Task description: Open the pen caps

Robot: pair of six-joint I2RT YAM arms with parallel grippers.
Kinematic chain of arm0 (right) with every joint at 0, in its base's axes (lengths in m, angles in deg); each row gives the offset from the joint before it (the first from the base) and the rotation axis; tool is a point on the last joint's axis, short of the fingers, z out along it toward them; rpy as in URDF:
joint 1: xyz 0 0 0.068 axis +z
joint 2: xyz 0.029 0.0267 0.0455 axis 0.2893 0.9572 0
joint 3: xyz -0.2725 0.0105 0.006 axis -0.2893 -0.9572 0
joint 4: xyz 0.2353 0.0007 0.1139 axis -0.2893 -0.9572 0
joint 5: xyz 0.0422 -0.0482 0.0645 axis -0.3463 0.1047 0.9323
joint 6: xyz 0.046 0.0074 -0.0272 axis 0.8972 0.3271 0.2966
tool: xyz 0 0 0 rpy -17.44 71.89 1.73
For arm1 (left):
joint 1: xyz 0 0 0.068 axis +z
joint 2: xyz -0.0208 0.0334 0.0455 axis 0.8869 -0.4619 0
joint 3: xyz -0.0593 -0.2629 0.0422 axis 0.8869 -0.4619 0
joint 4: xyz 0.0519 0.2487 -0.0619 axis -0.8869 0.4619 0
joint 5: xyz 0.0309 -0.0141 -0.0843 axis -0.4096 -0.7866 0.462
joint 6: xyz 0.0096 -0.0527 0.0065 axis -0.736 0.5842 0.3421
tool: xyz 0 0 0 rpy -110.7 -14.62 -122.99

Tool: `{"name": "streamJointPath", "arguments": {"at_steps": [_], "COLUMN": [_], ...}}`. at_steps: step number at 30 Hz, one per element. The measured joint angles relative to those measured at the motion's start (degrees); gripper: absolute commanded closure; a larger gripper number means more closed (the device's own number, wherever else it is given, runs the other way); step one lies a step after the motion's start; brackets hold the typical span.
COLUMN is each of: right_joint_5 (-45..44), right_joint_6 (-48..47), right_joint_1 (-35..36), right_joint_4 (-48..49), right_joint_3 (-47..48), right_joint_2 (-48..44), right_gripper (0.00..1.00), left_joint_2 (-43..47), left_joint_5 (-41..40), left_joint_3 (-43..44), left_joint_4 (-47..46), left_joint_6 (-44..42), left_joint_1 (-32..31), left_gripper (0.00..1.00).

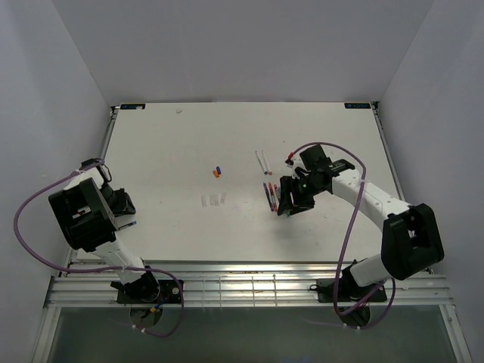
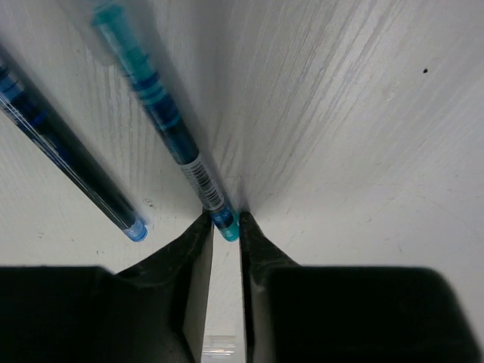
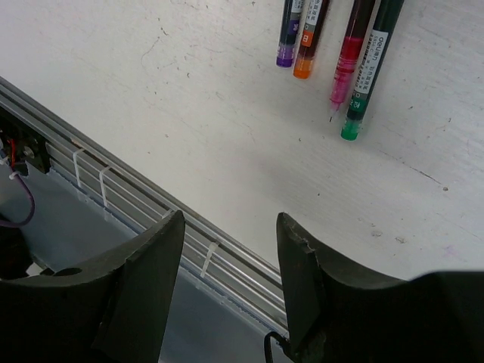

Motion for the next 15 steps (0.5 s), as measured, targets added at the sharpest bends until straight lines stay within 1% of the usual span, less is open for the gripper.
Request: {"name": "streamJointPath", "arguments": {"at_steps": [9,15], "right_joint_5": [-1.99,-3.21], "right_joint_6": [0.74,2.05], "right_joint_1": [-0.02,-0.02], "right_joint_4": [-0.5,-1.33], "right_joint_3": [-0.96,-2.64], "right_joint_2": [-5.18,-8.66], "right_gripper": [0.42,0.42], "left_joint_2": [-0.63,-1.4], "left_joint_5": [-0.04,0.0], "left_joint_3": [0.81,1.88], "left_joint_4": [0.42,1.29], "left_joint_6": [-1.64,-3.1], "left_joint_1": [0.0,-0.04], "left_gripper": [0.99,1.0]}}
